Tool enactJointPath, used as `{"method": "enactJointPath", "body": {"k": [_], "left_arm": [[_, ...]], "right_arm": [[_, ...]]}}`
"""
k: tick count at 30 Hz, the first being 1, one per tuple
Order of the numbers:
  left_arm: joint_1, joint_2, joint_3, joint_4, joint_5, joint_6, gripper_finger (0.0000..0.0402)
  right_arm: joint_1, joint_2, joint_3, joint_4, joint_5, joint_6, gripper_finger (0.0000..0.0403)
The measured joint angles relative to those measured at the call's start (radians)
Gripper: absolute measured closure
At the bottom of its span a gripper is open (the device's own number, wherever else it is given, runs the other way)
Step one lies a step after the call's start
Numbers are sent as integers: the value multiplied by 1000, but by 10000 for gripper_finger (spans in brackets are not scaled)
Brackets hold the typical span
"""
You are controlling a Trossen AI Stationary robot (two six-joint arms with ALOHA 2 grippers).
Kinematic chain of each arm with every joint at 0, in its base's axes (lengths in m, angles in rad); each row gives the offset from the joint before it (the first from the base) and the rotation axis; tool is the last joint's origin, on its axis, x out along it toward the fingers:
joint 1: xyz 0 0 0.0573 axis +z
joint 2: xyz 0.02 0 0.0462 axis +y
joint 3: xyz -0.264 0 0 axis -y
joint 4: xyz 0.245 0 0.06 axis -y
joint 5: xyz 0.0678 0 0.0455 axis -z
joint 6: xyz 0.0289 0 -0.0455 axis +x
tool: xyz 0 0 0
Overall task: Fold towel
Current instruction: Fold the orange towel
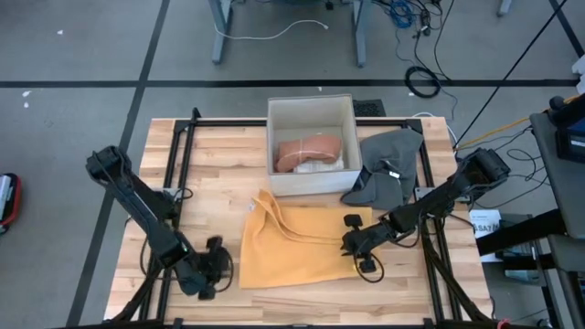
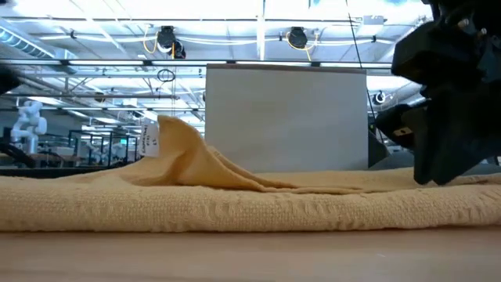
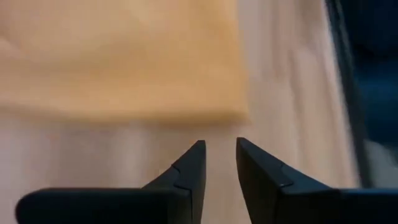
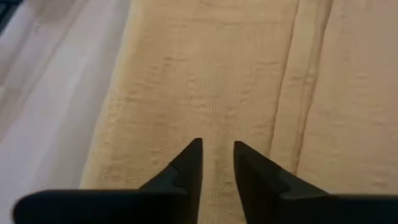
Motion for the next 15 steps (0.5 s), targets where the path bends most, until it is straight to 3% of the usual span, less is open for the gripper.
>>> {"method": "enactJointPath", "body": {"k": [5,8,12,15], "left_arm": [[60,-98,0,-15,-313,319,305],[124,-112,0,8,-417,578,305],[261,-110,0,21,-418,821,305],[375,-110,0,52,-325,939,304]], "right_arm": [[0,-34,2,-24,34,-28,286],[0,-48,2,-83,66,-39,264],[-3,-59,3,-138,93,-40,244],[-3,-59,3,-173,93,-32,236]]}}
